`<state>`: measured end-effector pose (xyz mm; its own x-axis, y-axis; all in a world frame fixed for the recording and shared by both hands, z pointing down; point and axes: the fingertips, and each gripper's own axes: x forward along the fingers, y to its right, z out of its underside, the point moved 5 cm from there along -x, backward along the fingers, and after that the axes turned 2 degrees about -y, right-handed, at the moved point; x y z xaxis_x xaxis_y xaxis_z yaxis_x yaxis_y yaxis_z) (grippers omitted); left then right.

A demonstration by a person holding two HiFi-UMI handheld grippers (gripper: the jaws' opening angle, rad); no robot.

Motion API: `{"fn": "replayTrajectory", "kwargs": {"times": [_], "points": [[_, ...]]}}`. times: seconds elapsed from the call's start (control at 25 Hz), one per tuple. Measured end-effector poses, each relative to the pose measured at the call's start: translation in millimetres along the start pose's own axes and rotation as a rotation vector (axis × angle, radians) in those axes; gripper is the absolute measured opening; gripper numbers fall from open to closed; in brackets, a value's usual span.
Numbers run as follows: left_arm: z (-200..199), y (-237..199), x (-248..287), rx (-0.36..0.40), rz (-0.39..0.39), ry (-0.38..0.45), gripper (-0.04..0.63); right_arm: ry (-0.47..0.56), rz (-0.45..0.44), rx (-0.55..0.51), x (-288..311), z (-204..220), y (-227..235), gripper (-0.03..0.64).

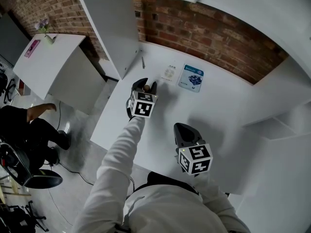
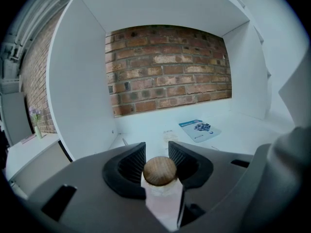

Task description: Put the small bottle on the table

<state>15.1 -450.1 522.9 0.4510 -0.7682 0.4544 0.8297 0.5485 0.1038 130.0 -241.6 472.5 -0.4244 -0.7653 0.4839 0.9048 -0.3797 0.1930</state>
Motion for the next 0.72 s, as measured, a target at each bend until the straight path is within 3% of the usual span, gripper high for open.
{"fn": "replayTrajectory", "kwargs": {"times": [0.4,0.56,0.72], "points": [[-25,-2,-41,-0.030,-0.002,0.123,0.161,0.011,0.003,0.000,1,-1,-4,0.028],[-28,-1,-64,-0.025,0.003,0.168,0.152,0.016,0.006,0.000,0,-2,-6,0.028],[-26,-6,-86,-0.065,0.002,0.191,0.132,0.023,0.006,-0.004,-1,-4,-9,0.028]]}}
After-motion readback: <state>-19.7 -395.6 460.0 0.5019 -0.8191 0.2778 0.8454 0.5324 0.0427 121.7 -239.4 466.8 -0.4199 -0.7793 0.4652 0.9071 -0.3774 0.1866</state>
